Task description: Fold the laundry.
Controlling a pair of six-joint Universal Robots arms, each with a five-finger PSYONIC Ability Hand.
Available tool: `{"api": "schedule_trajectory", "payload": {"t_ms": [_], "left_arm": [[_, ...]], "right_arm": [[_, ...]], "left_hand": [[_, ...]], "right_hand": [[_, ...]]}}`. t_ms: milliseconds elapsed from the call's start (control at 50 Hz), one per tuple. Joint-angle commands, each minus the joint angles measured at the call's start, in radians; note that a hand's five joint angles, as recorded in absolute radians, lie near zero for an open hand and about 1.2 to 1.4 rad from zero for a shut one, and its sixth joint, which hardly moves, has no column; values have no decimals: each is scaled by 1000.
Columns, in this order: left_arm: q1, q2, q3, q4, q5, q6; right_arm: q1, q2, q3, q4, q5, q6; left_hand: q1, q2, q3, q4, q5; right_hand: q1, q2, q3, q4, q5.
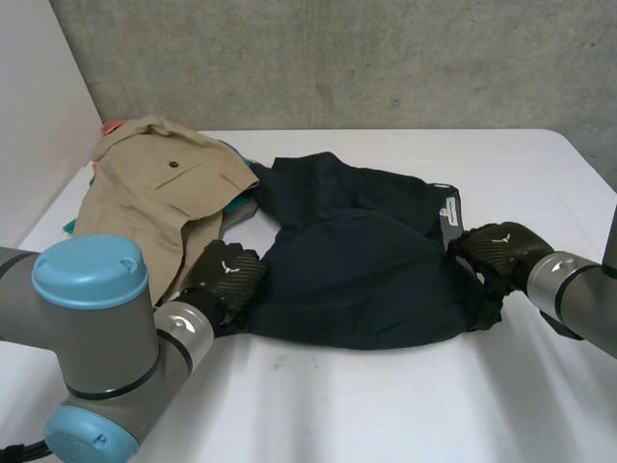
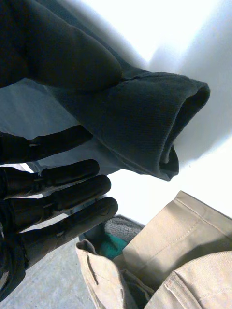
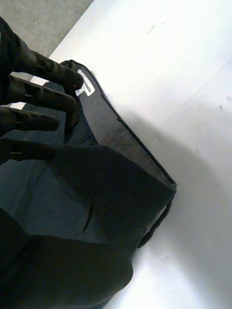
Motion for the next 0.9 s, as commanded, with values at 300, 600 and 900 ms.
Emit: {"api": "schedule_trajectory", "payload": {"t_ms": [300,600,900], "left_arm": [[22,-145,36,119,1,14],[47,-101,48,116,1,1],[38,143,54,-37,5,-25]], "right_arm": [[-35,4,125,-126,-109,-150],[-25,91,148,-311,-101,-150],[-37,-106,119,-226,-82,-138]], "left_hand": [[266,278,272,280,285],[622,633,627,635,640],[622,633,627,635,640]], "right_hand": [[256,203,209,213,206],[579,525,531,535,528],[1113,1059,1065,1069,1062]]}}
